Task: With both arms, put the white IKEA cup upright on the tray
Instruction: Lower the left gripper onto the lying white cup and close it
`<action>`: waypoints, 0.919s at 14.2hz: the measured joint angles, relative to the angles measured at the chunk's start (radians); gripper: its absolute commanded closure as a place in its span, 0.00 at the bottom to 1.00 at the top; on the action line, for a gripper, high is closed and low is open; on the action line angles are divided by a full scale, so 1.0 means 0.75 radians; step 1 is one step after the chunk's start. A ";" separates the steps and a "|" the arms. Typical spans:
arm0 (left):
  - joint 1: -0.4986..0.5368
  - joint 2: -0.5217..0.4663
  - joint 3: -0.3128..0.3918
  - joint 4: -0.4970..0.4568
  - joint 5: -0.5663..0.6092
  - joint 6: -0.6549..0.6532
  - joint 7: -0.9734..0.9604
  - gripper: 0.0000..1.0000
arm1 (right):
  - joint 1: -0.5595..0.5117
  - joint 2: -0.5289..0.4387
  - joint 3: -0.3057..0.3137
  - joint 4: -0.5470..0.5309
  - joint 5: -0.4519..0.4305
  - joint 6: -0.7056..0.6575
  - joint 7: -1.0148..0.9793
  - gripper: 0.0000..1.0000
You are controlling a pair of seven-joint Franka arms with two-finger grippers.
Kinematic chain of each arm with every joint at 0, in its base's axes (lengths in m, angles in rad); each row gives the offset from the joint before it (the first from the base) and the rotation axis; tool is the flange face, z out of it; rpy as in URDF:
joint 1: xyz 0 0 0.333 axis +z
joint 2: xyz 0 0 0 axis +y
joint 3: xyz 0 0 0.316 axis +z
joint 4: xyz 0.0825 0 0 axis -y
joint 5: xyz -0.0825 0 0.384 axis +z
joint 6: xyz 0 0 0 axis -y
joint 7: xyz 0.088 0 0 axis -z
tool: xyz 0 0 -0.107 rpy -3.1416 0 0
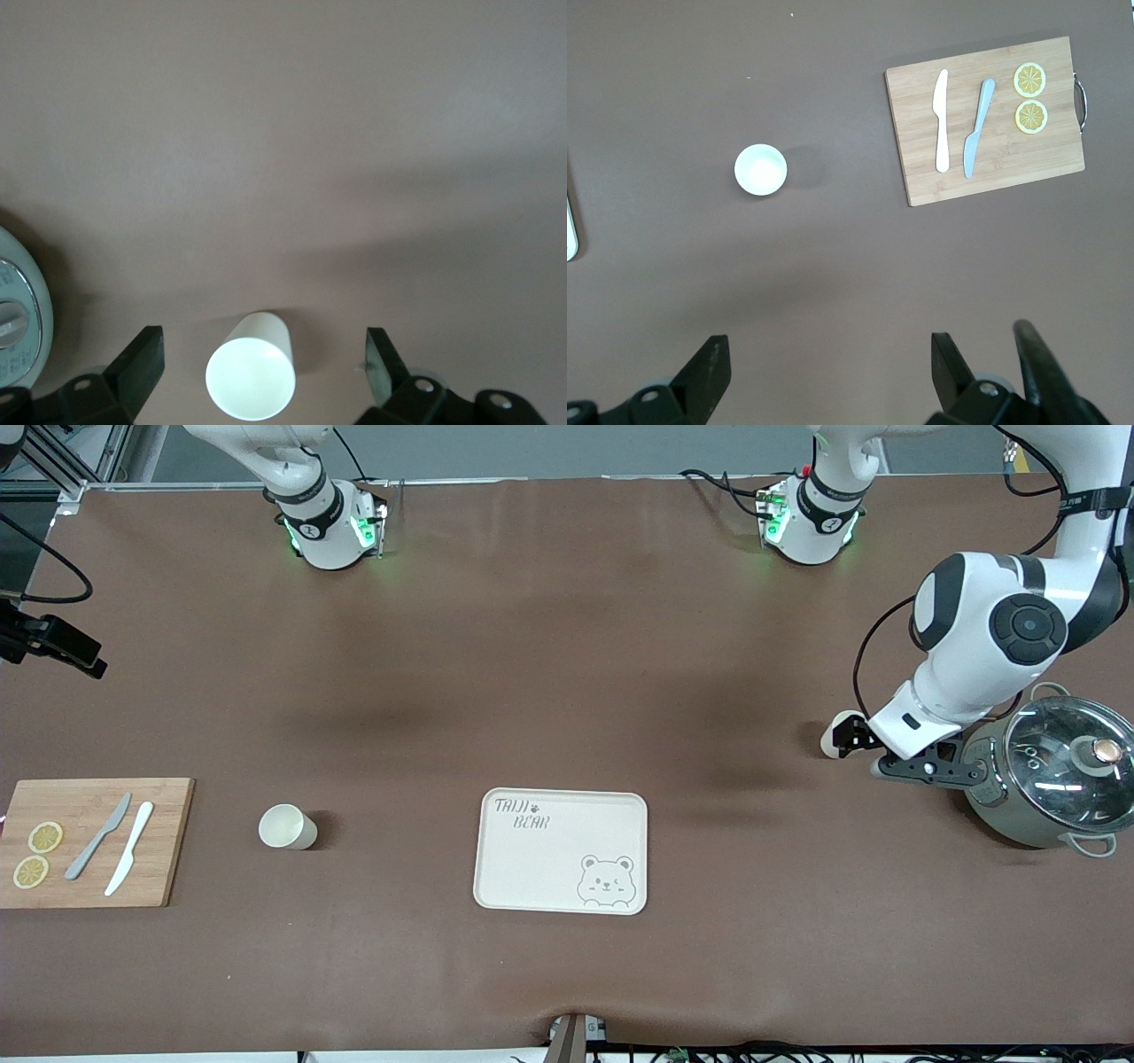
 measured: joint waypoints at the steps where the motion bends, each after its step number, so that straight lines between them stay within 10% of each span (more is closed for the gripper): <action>1: 0.025 -0.011 0.001 -0.046 0.000 0.041 0.036 0.00 | 0.000 0.000 0.000 0.000 0.000 0.000 0.000 0.00; 13: 0.149 -0.025 0.001 -0.394 0.003 0.446 0.169 0.00 | 0.000 0.000 0.000 0.000 0.000 0.000 0.000 0.00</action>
